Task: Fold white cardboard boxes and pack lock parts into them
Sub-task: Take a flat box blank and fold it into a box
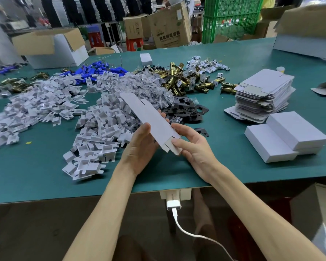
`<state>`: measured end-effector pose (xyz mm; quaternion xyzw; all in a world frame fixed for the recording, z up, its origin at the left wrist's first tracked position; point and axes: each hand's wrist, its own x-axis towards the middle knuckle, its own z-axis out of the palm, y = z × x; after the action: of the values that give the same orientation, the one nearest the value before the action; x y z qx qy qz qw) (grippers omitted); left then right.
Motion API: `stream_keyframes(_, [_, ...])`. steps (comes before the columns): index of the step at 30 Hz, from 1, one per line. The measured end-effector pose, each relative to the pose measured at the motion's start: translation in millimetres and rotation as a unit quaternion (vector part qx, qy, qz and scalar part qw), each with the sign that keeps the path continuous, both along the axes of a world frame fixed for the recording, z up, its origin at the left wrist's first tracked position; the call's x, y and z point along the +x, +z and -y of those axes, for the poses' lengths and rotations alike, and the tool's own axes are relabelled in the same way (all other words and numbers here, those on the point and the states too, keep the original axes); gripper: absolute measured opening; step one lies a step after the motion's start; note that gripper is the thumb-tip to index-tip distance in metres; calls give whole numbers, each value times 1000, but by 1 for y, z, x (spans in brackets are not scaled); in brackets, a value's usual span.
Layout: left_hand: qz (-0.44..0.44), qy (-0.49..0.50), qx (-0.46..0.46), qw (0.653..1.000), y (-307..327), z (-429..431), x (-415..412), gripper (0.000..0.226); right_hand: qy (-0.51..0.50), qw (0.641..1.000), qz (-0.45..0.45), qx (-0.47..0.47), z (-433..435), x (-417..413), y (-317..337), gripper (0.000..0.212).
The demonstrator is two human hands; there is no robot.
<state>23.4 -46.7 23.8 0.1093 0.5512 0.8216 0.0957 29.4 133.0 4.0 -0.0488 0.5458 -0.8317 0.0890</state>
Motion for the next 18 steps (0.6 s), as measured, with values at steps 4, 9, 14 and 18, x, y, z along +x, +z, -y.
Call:
stream_keyframes(4, [-1,15,-26,1000,3,-2,3,103,-1,1000,-5,-1,0,1,0,45])
stream_keyframes(9, [-4,-5,-18,1000,1,-1,2,91,10,1000,-6,-20,-1,-1,1,46])
stream_keyframes(14, [3,-30,24,999,2,0,0,108,17,999,-5,-44,-1,-2,0,44])
stream_keyframes(18, [-27,-5,12,1000,-3,2,-1,118,23,999,-12,-37,-2,-2,1,43])
